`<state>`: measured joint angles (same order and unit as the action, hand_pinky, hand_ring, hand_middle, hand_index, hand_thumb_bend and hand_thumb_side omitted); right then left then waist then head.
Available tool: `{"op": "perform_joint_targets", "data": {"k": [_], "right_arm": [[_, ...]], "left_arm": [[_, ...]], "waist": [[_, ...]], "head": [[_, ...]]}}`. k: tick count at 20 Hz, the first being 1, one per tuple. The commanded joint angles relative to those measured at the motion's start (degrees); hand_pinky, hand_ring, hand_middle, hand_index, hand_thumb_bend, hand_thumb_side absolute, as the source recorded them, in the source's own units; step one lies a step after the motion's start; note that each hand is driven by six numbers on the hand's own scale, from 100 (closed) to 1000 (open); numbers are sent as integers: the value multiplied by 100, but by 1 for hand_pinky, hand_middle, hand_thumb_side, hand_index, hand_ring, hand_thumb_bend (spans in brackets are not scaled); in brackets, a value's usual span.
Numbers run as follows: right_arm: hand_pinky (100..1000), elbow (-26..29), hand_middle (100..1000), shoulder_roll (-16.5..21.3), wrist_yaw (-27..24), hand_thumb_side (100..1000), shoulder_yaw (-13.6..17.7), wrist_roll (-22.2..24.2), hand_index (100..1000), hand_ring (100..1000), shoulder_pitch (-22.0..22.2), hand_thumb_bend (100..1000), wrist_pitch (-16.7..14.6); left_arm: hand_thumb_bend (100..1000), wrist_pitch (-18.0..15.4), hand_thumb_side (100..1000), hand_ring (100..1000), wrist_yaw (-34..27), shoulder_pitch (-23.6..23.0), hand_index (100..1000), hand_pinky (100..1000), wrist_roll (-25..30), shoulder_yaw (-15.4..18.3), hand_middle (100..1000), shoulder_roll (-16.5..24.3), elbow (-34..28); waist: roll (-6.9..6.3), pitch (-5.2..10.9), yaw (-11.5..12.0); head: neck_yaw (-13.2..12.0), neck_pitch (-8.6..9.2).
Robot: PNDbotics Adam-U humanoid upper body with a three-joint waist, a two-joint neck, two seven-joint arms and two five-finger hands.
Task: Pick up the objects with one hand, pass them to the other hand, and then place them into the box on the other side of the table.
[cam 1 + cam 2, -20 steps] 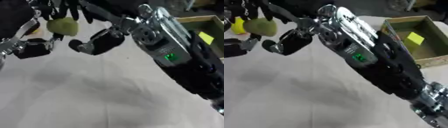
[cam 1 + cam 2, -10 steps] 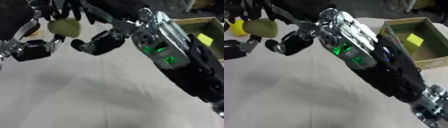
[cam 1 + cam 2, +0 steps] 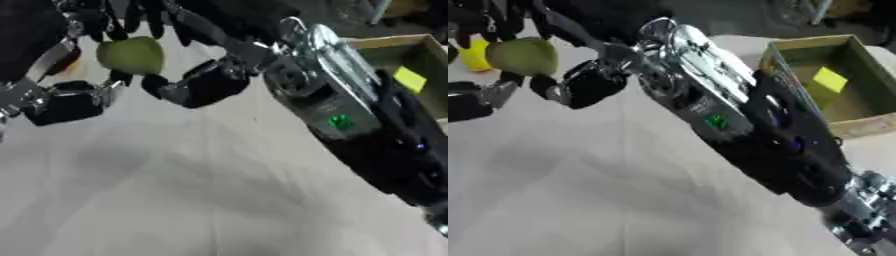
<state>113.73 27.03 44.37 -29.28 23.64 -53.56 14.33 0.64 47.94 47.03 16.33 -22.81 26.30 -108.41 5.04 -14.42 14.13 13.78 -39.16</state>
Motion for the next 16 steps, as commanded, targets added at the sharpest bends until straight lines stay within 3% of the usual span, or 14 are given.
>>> {"op": "perform_joint_targets", "data": {"k": [1,16], "right_arm": [[100,86,491,42,51,189,69,-9,697,396,-64,385,-1],[100,86,488,50,160,161,67,83,687,403,-46,388,-24]], "left_arm": [[100,19,100,519,-81,98,580,382,21,72,529,16,-143],[100,67,100,515,-215,110,579,377,28,97,528,-13,-270]], "waist": [[-63,175,-1],[-62,188,34]], "head": [[17,56],[12,52]]}}
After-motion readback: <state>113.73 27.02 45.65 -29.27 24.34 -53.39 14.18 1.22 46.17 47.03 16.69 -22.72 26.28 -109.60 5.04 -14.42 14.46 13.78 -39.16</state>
